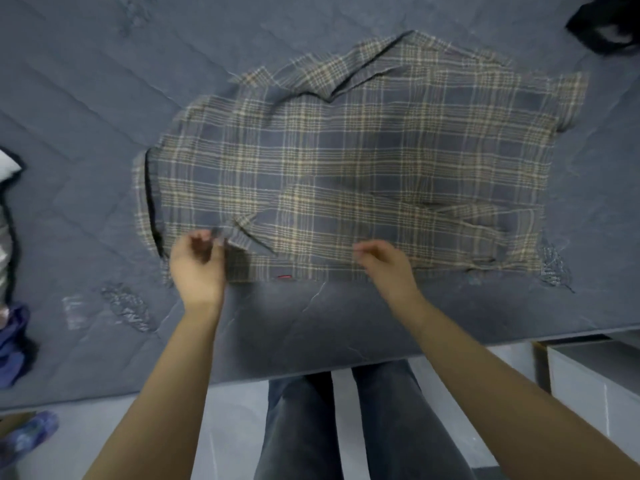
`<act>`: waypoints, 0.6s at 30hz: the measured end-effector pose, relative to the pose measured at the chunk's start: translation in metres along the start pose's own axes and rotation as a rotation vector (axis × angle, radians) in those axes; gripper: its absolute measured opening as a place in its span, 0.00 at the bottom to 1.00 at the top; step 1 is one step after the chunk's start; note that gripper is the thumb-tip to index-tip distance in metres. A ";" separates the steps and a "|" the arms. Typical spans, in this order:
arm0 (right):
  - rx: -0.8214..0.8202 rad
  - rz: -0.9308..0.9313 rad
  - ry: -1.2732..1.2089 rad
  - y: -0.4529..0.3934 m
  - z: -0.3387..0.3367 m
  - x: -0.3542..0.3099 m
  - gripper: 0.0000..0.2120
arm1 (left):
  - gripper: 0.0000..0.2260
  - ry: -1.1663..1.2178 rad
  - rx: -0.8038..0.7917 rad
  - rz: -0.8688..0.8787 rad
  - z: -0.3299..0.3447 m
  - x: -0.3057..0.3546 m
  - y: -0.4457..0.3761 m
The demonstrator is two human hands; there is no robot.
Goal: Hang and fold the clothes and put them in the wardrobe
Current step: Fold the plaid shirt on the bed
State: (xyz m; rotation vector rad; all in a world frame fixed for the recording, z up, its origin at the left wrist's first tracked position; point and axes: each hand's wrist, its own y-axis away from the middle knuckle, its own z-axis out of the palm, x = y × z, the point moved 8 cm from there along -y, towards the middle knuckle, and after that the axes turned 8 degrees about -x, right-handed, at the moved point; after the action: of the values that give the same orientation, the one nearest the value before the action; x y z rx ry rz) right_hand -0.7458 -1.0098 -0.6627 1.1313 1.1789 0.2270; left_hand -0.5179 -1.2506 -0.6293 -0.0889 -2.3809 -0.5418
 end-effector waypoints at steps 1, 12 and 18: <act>-0.024 -0.079 0.107 -0.010 0.018 -0.018 0.05 | 0.08 -0.178 -0.023 0.095 -0.006 0.003 -0.011; 0.042 -0.225 0.812 -0.141 0.072 -0.110 0.13 | 0.09 -0.452 -0.566 0.532 0.008 -0.033 -0.033; 0.127 -0.270 0.769 -0.142 0.064 -0.111 0.15 | 0.09 -0.482 -0.373 0.345 -0.038 -0.076 -0.058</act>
State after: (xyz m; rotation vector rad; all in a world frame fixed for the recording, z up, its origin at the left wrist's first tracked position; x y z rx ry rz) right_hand -0.7967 -1.1876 -0.7112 0.9998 2.0332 0.4023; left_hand -0.4481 -1.3124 -0.6732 -0.8659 -2.5998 -0.8610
